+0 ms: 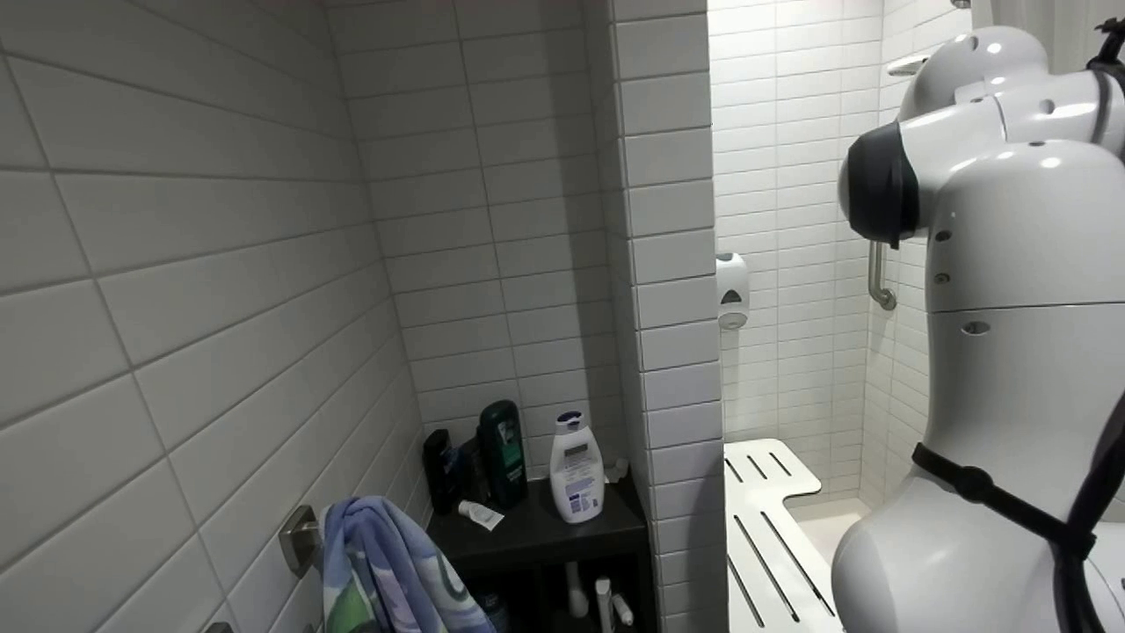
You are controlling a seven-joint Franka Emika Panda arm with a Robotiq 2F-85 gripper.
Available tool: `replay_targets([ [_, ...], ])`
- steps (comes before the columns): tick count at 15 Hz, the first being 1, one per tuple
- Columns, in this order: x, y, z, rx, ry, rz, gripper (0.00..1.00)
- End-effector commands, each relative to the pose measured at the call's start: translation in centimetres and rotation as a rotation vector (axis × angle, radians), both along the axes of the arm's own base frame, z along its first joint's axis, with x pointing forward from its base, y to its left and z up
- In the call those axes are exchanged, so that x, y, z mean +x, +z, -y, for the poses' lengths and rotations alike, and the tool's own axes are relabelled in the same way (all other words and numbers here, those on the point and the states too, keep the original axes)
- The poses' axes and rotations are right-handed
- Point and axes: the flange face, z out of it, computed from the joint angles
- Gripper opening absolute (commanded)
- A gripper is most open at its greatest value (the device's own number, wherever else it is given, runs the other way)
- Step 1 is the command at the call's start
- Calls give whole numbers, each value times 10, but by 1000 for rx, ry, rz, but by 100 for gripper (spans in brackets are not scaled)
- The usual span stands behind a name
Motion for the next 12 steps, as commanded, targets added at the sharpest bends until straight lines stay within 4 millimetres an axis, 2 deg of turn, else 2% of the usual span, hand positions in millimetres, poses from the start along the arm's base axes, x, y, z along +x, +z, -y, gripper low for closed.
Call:
replay_targets([
  [1,2,-9,7,26,-40,0,0],
  [12,-1,-7,8,20,-50,-2,0],
])
